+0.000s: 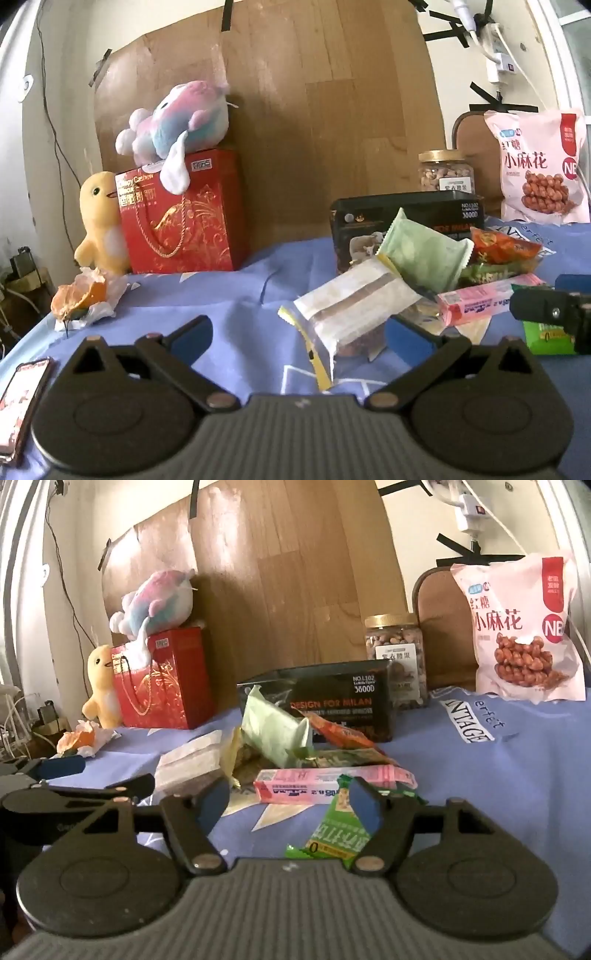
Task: Organize snacks
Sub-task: 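Move both tools toward the snacks on the blue cloth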
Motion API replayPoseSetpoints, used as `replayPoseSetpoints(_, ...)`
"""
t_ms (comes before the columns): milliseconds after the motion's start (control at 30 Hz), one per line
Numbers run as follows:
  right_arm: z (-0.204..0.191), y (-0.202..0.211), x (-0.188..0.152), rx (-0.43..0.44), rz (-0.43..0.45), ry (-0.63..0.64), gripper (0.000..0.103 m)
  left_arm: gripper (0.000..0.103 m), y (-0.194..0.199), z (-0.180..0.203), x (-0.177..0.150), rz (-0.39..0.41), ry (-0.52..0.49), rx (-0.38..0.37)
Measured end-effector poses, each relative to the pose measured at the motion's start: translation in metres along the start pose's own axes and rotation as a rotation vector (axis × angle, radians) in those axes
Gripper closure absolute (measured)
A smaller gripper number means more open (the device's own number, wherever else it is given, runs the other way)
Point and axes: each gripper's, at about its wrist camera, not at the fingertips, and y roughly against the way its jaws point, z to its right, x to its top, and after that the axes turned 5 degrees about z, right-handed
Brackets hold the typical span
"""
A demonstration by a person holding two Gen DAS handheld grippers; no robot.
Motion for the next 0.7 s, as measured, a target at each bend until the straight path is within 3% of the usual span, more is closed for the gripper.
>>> replayPoseSetpoints(700, -0.002, -0.007, 0.001, -0.004, -0.050, 0.024, 0.030, 0.000, 0.002, -0.018, -0.001, 0.001, 0.122, -0.024)
